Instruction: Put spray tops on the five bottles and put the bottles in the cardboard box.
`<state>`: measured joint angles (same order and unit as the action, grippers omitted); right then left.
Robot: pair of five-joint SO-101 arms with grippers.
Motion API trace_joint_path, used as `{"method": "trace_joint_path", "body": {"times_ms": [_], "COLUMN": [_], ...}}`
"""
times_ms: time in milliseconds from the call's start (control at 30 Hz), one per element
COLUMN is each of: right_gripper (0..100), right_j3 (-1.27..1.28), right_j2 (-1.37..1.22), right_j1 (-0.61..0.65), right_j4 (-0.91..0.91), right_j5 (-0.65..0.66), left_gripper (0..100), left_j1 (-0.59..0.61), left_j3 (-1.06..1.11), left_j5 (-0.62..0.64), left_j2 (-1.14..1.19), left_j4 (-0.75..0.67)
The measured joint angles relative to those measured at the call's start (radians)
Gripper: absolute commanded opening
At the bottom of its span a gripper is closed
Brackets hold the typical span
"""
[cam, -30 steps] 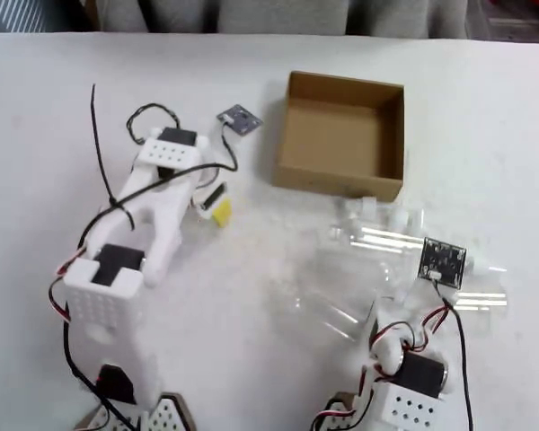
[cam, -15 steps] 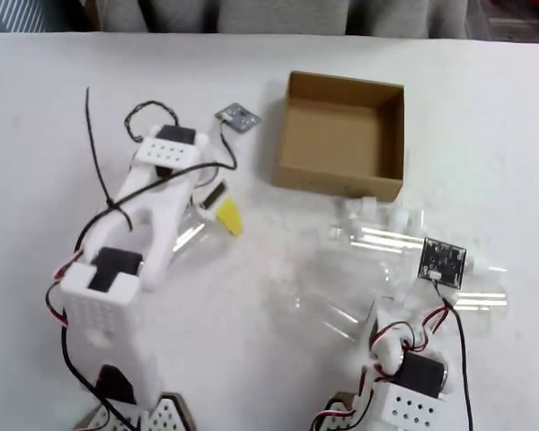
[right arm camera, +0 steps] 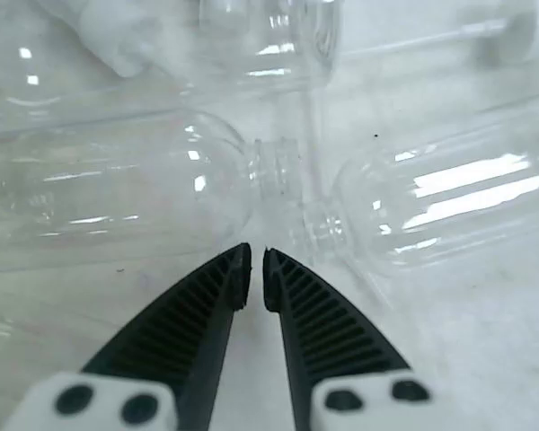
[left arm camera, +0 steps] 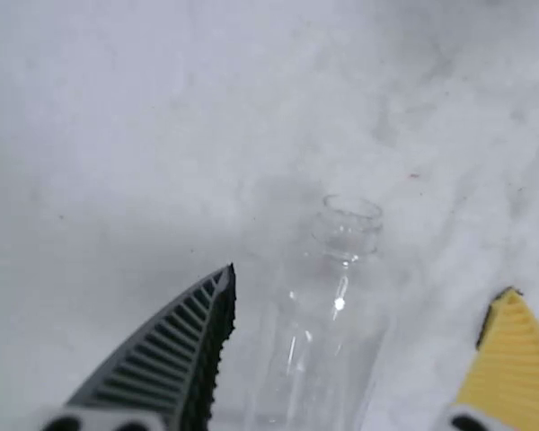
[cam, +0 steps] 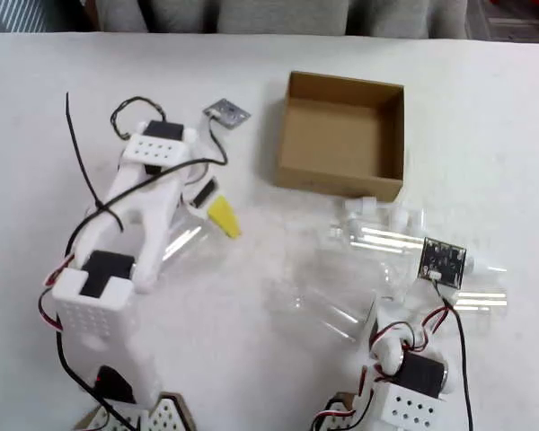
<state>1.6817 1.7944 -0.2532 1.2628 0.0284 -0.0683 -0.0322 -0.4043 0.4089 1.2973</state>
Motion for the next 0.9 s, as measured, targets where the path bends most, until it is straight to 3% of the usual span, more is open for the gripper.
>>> {"method": "trace_joint_path", "body": {"times_ms": [267,433,767,900], "right_gripper": [1.8,1.8,1.8,1.8], "right_j3": [0.0,0.0,0.0,0.0], "right_j2": [0.0,0.0,0.0,0.002], "right_j1": [0.0,0.0,0.0,0.0], "right_j4": [0.0,0.0,0.0,0.0], "right_j5": [0.0,0.0,0.0,0.0], "left_gripper": [41,34,35,23], "left_j1": [0.006,0.005,0.005,0.005], "left_j3": [0.048,0.068,0.087,0.092], "left_j5": [0.0,0.003,0.003,0.003], "left_j2": [0.0,0.0,0.002,0.002], "left_j4": [-0.063,-0.098,-0.13,-0.13]}}
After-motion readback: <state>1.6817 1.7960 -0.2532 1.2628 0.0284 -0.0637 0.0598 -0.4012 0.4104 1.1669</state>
